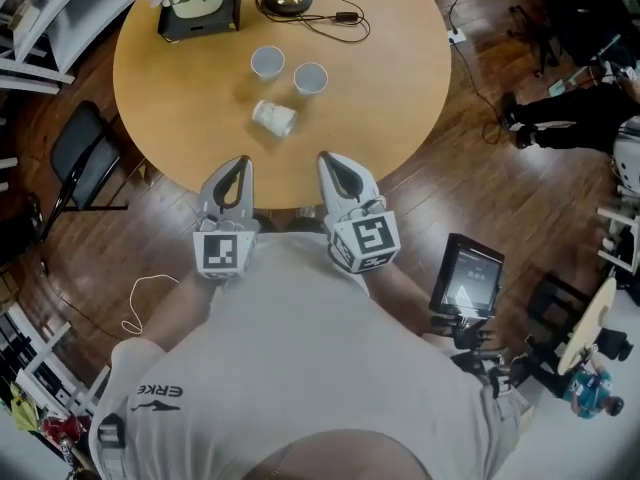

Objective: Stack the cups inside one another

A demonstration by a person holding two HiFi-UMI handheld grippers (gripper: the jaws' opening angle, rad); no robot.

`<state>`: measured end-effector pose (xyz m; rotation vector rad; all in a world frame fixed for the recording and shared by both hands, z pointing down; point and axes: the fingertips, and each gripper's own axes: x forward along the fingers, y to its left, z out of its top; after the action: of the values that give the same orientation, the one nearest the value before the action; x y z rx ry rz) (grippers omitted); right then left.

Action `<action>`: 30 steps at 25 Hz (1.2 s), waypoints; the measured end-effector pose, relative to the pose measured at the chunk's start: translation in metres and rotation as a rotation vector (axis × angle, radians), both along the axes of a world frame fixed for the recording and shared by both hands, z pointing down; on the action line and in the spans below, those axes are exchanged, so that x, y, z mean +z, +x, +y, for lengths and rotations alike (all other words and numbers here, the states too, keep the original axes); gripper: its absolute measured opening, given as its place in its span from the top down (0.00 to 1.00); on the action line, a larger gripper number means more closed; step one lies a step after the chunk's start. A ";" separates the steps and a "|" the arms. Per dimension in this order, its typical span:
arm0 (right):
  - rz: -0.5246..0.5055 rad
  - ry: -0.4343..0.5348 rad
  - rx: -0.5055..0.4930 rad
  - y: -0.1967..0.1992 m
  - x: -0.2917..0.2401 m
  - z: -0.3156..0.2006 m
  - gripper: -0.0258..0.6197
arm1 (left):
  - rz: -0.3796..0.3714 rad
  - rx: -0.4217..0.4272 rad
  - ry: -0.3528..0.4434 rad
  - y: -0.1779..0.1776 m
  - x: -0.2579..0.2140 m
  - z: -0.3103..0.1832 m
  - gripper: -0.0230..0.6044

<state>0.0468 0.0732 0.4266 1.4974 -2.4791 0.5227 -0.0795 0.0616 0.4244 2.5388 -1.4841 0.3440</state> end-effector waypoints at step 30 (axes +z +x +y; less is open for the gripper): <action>0.146 -0.167 0.033 0.032 0.101 -0.105 0.78 | -0.049 0.118 -0.042 0.036 0.053 -0.109 0.96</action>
<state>0.0791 -0.0314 0.5277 1.4584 -2.2450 0.5879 -0.0434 -0.0472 0.4770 2.6083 -1.3315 0.4533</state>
